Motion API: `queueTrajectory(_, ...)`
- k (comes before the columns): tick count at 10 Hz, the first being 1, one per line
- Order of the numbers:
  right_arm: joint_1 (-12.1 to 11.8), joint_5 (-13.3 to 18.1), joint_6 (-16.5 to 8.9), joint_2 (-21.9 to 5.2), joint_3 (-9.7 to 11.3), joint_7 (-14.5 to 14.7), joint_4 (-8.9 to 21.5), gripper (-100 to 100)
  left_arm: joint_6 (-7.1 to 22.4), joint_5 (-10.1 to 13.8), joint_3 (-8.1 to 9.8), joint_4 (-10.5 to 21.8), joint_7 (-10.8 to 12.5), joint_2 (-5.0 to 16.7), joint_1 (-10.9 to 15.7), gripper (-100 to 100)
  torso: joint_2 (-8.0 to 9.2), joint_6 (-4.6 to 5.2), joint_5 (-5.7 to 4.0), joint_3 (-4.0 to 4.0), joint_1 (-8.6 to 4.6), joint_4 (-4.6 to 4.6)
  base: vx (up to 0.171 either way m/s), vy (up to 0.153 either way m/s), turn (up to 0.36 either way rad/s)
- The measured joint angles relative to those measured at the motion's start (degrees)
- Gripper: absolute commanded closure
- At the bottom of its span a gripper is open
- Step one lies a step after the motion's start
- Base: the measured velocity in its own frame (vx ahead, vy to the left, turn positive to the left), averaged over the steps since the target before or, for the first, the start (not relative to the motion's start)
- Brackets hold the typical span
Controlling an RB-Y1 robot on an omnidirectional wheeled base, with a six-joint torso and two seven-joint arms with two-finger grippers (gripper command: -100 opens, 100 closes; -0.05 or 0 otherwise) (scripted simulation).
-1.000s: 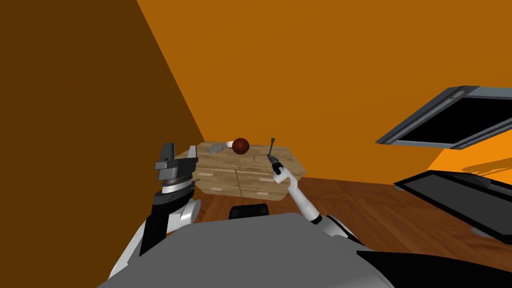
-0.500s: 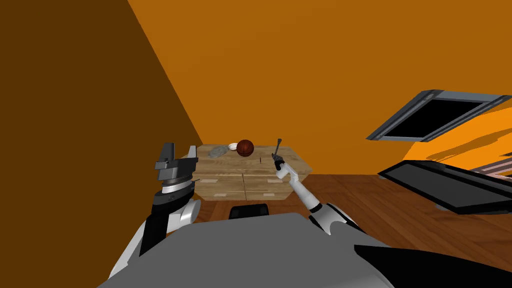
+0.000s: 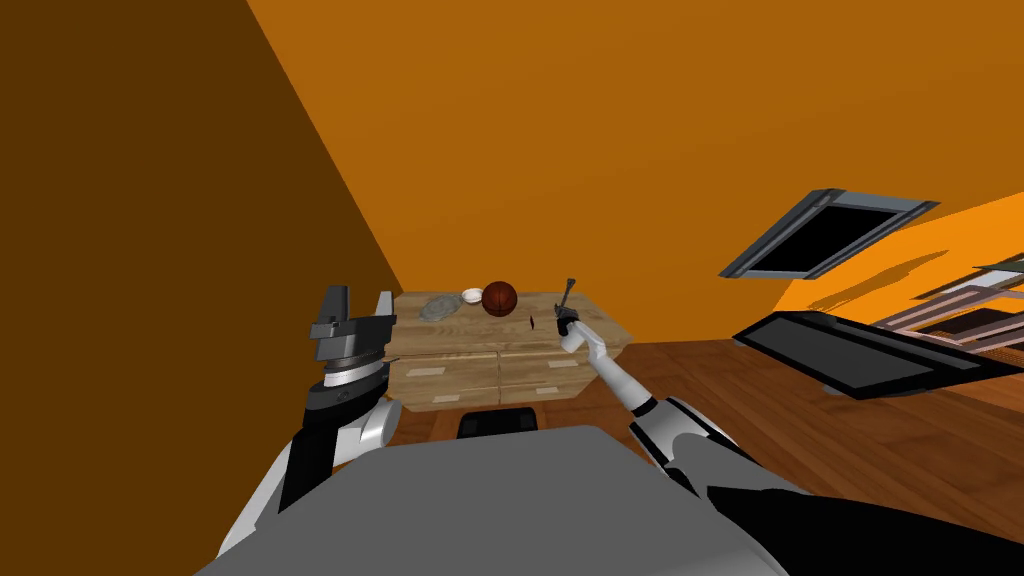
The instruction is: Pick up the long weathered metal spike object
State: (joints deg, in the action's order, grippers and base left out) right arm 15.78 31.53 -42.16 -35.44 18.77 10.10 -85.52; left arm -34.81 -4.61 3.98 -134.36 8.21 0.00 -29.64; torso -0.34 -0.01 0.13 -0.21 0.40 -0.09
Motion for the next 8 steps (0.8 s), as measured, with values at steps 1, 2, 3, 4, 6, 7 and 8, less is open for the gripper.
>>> queueTrajectory(1,0.90,0.56,-0.13,-0.52,0.19,-0.37,1.28,-100,0.00,0.00,0.00,0.00,0.00,0.00,0.00,0,0.02,0.02,-0.05,0.01,-0.17,0.01,0.040,0.144,-0.092)
queueTrajectory(2,2.27,0.85,-0.39,-2.03,0.37,-0.77,3.01,-100,0.00,0.00,0.00,0.00,0.00,0.00,0.00,0,-0.01,0.02,-0.02,0.00,-0.03,0.01,0.053,0.189,-0.096)
queueTrajectory(3,2.55,1.34,-1.37,-3.29,0.61,-1.02,2.93,-100,0.00,0.00,0.00,0.00,0.00,0.00,0.00,0,-0.03,0.01,0.01,-0.01,0.13,0.00,0.024,0.087,-0.028)
queueTrajectory(4,2.56,1.41,-1.65,-3.39,0.64,-1.06,2.86,0,0.00,0.00,0.00,0.00,0.00,0.00,0.00,0,0.03,0.00,-0.03,0.02,-0.15,0.00,0.004,0.016,0.003)
queueTrajectory(6,3.33,-0.29,-0.35,-3.91,-0.66,0.30,4.49,-100,0.00,0.00,0.00,0.01,0.00,0.01,0.01,0,0.13,-0.01,-0.08,0.07,-0.27,0.03,-0.005,0.085,0.061)
queueTrajectory(7,3.64,-1.59,1.42,-4.21,-1.49,1.96,6.39,-100,0.00,0.00,0.00,0.00,0.00,0.00,0.00,0,0.14,0.02,-0.07,0.08,-0.25,0.03,0.002,0.040,-0.016)
queueTrajectory(8,3.68,-1.88,2.73,-4.15,-1.72,2.76,7.81,-100,0.00,0.00,0.01,0.00,0.00,0.01,0.00,0,0.14,0.02,-0.10,0.08,-0.38,0.03,-0.008,0.084,0.070)
